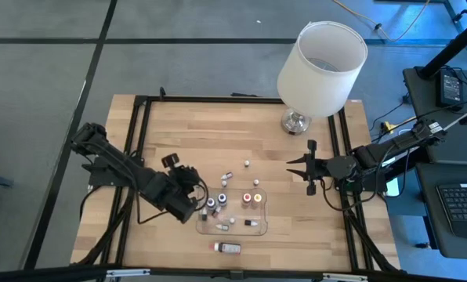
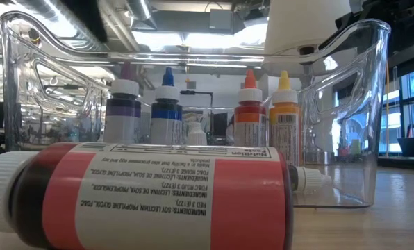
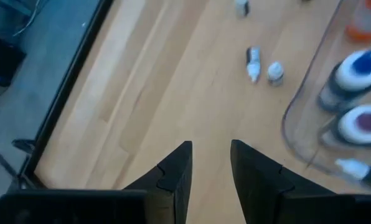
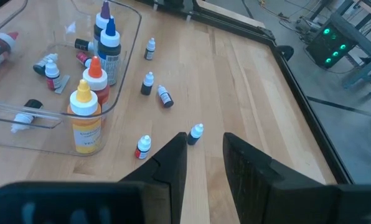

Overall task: Pick & Place food coloring
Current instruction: Put the small green food coloring bottle into the container

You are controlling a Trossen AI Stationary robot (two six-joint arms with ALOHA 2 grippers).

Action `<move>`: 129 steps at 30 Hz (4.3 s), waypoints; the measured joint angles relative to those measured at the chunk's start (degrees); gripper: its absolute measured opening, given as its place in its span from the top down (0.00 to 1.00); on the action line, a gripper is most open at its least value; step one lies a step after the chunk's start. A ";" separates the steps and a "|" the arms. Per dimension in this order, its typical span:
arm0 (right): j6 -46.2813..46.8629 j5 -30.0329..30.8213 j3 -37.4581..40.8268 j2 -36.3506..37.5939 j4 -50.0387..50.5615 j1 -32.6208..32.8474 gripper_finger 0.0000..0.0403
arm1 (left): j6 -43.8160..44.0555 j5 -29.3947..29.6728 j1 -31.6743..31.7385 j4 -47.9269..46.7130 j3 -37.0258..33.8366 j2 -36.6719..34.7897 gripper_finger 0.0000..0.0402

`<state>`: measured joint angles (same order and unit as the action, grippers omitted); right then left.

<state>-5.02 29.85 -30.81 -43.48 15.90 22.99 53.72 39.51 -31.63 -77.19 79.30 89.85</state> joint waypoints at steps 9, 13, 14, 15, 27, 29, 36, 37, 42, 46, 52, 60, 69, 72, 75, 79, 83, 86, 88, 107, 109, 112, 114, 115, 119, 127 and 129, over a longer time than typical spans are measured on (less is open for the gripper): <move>-0.02 0.02 0.00 0.00 0.01 -0.01 0.74 | 3.86 -3.74 -0.25 14.59 -19.24 -7.42 0.74; -0.02 0.02 0.00 0.00 -0.01 -0.01 0.74 | 3.36 -5.86 0.49 24.01 -28.76 -14.20 0.74; 0.00 0.02 0.00 0.00 -0.04 0.01 0.74 | 2.62 -5.91 0.76 26.83 -30.94 -15.93 0.74; 0.05 0.01 0.00 0.00 -0.02 0.00 0.74 | 1.52 -5.88 0.82 29.85 -32.98 -17.44 0.74; 0.22 0.01 0.00 0.00 -0.02 0.01 0.74 | -10.58 0.78 4.01 52.10 -48.00 -22.04 0.73; 0.22 0.02 0.00 0.00 -0.03 -0.01 0.74 | -9.00 2.16 4.65 52.02 -48.58 -22.04 0.73; 0.35 -0.01 0.00 0.00 -0.02 -0.01 0.74 | -8.86 1.20 5.56 52.45 -48.96 -22.01 0.73; 0.37 -0.01 0.00 0.00 -0.03 0.01 0.74 | -8.87 0.93 5.55 52.75 -48.96 -22.03 0.72; 0.32 -0.01 0.00 0.00 -0.03 -0.01 0.74 | -10.44 -2.37 5.55 53.69 -48.96 -22.01 0.67; 0.28 -0.01 0.00 0.00 -0.02 0.02 0.74 | -12.54 -4.95 5.55 53.94 -48.96 -22.01 0.60; 0.28 -0.01 0.00 0.00 -0.02 0.00 0.74 | -12.56 -8.65 5.55 53.92 -48.96 -21.99 0.54; 0.15 -0.01 0.00 0.00 -0.02 0.00 0.74 | -12.58 -16.09 5.50 53.90 -48.96 -21.99 0.53; -0.13 -0.01 0.00 0.00 -0.02 0.01 0.74 | -15.88 -13.83 5.50 55.14 -48.96 -21.99 0.54; -0.17 -0.01 0.00 0.00 -0.02 -0.01 0.74 | -19.18 -13.94 5.50 55.86 -48.96 -21.99 0.54; -0.18 -0.01 0.00 0.00 -0.02 0.01 0.74 | -21.03 -14.01 5.50 57.78 -48.96 -21.99 0.54; -0.19 0.02 0.00 0.00 -0.02 -0.01 0.74 | -23.47 -13.62 5.50 59.69 -48.96 -21.99 0.55; -0.20 0.02 0.00 0.00 -0.02 0.01 0.74 | -23.53 -12.44 5.50 59.79 -48.96 -21.99 0.56; -0.20 0.02 0.00 0.00 -0.02 0.02 0.74 | -23.99 -11.55 5.50 60.66 -48.96 -21.99 0.57; -0.20 0.02 0.00 0.00 -0.02 -0.01 0.74 | -25.56 -11.48 5.50 61.94 -48.96 -21.97 0.57; -0.20 0.02 0.00 0.00 -0.02 0.01 0.74 | -27.53 -9.38 5.55 65.55 -48.93 -19.78 0.59; -0.20 0.02 0.00 0.00 -0.03 0.00 0.74 | -27.51 -9.00 5.55 65.51 -48.93 -18.61 0.59; -0.20 0.02 0.00 0.00 -0.02 0.00 0.74 | -27.51 -8.73 5.55 65.48 -48.93 -17.50 0.59; -0.20 0.02 0.00 0.00 -0.02 -0.01 0.74 | -27.51 -8.69 5.55 65.52 -48.93 -17.21 0.59; -0.20 0.02 0.00 0.00 -0.02 -0.01 0.74 | -27.47 -8.66 5.55 65.69 -48.93 -16.99 0.59; -0.20 0.02 0.00 0.00 -0.02 0.00 0.74 | -27.03 -8.62 5.55 66.52 -48.93 -16.07 0.59; -0.20 0.02 0.00 0.00 0.00 0.02 0.74 | -22.98 -7.49 5.55 66.44 -48.93 -12.67 0.59; -0.20 0.02 0.00 0.00 0.00 0.00 0.74 | -22.94 -7.52 5.55 66.83 -48.93 -11.80 0.59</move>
<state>-5.21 29.87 -30.81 -43.48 15.90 22.99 30.79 31.99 -26.09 -10.36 30.37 78.04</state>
